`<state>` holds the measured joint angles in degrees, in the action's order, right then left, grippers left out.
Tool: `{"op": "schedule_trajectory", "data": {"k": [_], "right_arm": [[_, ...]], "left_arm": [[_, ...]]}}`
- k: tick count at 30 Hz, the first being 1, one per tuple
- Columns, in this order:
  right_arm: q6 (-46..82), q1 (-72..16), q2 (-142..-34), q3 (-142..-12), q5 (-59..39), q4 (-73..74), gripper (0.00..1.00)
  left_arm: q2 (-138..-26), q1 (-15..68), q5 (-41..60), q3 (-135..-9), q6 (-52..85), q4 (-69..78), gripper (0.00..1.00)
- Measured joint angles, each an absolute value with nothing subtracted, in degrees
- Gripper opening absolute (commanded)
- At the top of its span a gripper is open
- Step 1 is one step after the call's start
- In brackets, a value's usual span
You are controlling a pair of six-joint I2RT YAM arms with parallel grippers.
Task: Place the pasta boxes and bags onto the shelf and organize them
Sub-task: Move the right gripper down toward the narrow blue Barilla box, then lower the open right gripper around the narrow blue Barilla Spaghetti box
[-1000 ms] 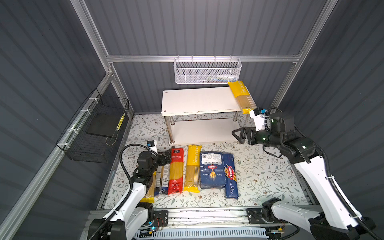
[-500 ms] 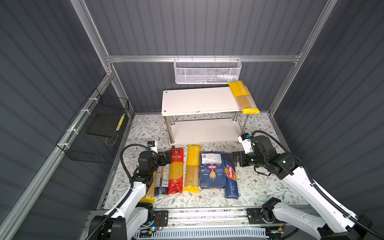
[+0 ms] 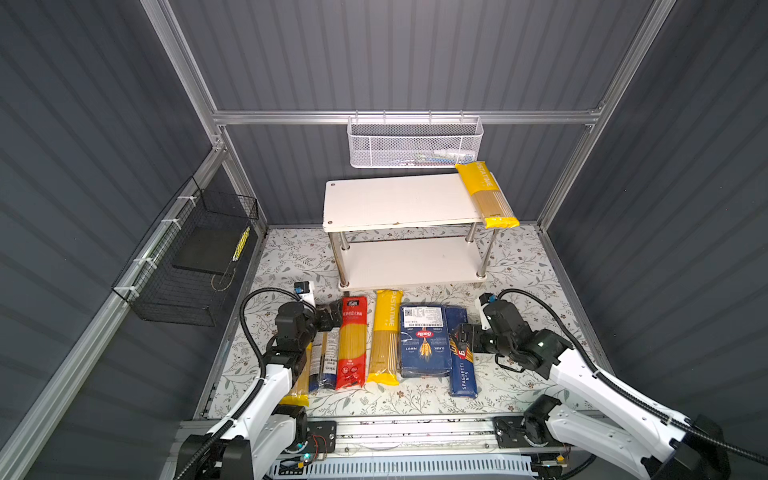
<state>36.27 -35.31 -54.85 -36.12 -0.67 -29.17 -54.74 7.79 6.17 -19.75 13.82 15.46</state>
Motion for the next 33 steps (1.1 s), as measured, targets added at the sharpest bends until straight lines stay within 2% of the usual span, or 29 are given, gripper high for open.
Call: {"op": "schedule_trajectory", "data": {"k": [7, 17, 33], "right_arm": [[41.25, -38.48, -57.3, -38.52, -0.62, -34.94, 0.99], [46.7, -44.34, -60.25, -39.0, 1.58, -38.46, 0.99], [48.47, -50.5, -54.59, -39.94, 0.71, -51.92, 0.99]], "left_arm": [[-51.81, 7.79, 6.15, -18.98, 14.2, 15.16, 1.0], [-54.54, 7.79, 6.15, -18.98, 14.22, 14.57, 1.0], [-53.54, 7.79, 6.04, -18.98, 14.22, 14.61, 1.0]]}}
